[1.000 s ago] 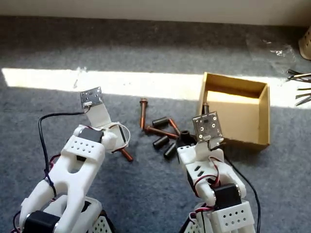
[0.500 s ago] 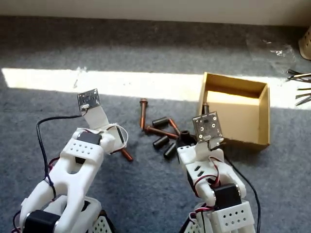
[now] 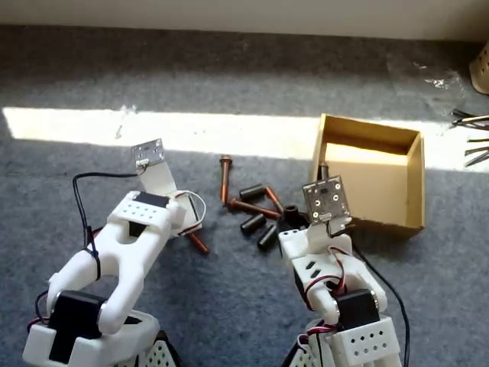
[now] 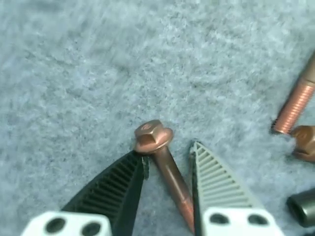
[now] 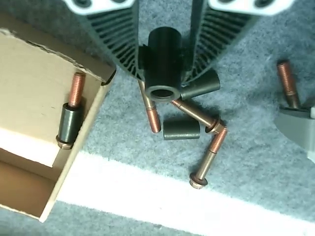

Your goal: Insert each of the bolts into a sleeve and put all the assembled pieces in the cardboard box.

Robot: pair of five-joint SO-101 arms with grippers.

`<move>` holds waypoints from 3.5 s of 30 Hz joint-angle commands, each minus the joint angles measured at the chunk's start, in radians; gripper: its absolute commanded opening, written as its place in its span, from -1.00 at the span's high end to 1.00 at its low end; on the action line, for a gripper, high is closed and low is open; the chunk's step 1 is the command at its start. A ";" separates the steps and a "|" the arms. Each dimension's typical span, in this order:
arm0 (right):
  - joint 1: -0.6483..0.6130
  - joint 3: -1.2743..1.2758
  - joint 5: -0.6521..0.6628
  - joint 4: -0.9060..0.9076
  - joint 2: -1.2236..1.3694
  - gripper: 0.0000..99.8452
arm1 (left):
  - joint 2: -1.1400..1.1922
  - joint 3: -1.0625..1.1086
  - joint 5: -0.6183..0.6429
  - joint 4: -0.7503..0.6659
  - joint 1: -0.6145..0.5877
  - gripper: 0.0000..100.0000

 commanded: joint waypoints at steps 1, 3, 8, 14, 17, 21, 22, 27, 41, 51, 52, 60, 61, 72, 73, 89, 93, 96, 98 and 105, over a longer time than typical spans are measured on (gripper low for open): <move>0.010 -0.008 -0.008 -0.027 -0.013 0.99 | 0.010 -0.042 -0.064 -0.011 -0.044 0.80; 0.010 -0.008 -0.008 -0.027 -0.013 0.99 | 0.010 -0.044 -0.087 -0.011 -0.050 0.95; 0.010 -0.008 0.025 -0.027 -0.013 0.99 | 0.012 -0.051 -0.140 -0.008 -0.051 0.98; 0.008 -0.007 0.032 -0.028 -0.013 0.99 | 0.010 -0.058 -0.348 0.037 -0.059 0.99; 0.005 -0.007 0.032 -0.028 -0.013 0.99 | 0.010 -0.058 -0.482 0.037 -0.074 0.99; 0.004 -0.007 0.032 -0.028 -0.013 0.99 | -0.015 -0.053 -0.588 0.040 -0.077 0.99; 0.004 -0.007 0.032 -0.028 -0.013 0.99 | -0.039 -0.051 -0.603 0.044 -0.077 0.99; 0.004 0.008 0.028 -0.070 -0.013 0.99 | -0.252 -0.050 -0.624 0.146 -0.070 0.99; -0.168 0.142 0.028 -0.277 -0.013 0.99 | -0.699 -0.056 -0.700 0.245 -0.070 0.99; -0.257 0.104 0.031 -0.455 -0.013 0.99 | -0.990 -0.058 -0.744 0.239 -0.076 0.99; -0.257 0.105 0.028 -0.464 -0.013 0.99 | -1.021 -0.058 -0.744 0.239 -0.076 0.99; -0.306 0.104 0.026 -0.536 -0.013 0.99 | -1.152 -0.050 -0.738 0.244 -0.070 0.99; -0.312 0.102 0.026 -0.536 -0.013 0.99 | -1.152 -0.050 -0.738 0.244 -0.070 0.99; -0.328 0.031 -0.051 -0.536 -0.016 0.99 | -1.233 -0.018 -0.614 0.201 -0.038 0.99; -0.328 0.007 -0.061 -0.535 -0.027 0.99 | -1.247 -0.004 -0.614 0.180 -0.024 0.99; -0.332 0.110 -0.063 -0.410 -0.306 0.99 | -1.460 0.168 -0.578 -0.069 0.018 0.99; -0.354 0.166 -0.058 -0.412 -0.306 0.99 | -1.508 0.173 -0.470 -0.124 0.018 0.99; -0.414 0.199 -0.052 -0.423 -0.306 0.99 | -1.534 0.177 -0.423 -0.124 0.031 0.99; -0.433 0.214 0.015 -0.458 -0.306 0.99 | -1.547 0.189 -0.399 -0.126 0.051 0.99; -0.430 0.272 0.089 -0.486 -0.306 0.99 | -1.604 0.275 -0.370 -0.132 0.134 0.99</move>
